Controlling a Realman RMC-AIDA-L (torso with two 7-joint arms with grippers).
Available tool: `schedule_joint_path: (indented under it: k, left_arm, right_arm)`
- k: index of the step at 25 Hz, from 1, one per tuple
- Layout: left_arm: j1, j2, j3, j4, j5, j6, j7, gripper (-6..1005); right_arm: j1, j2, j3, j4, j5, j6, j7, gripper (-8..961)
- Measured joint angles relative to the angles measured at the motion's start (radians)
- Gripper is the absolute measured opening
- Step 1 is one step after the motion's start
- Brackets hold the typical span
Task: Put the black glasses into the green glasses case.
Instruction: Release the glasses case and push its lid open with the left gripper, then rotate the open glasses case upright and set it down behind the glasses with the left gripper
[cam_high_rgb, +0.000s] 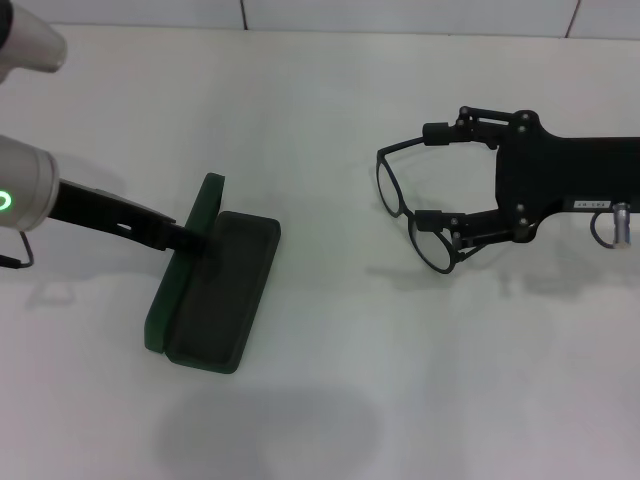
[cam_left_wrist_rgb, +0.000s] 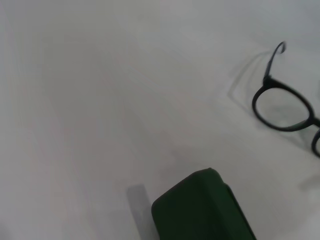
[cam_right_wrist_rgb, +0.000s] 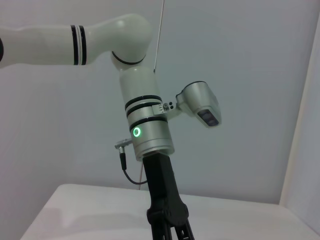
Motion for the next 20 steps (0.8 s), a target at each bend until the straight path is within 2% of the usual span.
schedule_joint_path:
  k: [3, 14, 20]
  left_arm:
    - [0.000, 0.000, 0.036, -0.002, 0.019, -0.022, -0.022, 870]
    - [-0.002, 0.007, 0.041, -0.010, 0.015, -0.010, -0.038, 684]
    - [-0.029, 0.018, 0.045, -0.013, 0.032, -0.008, -0.026, 367]
  right_arm:
    - [0.000, -0.001, 0.000, -0.001, -0.006, -0.001, 0.001, 839]
    - [-0.020, 0.006, 0.013, -0.075, -0.078, -0.007, 0.003, 833]
    - [-0.021, 0.004, 0.014, -0.081, -0.153, -0.054, 0.004, 829]
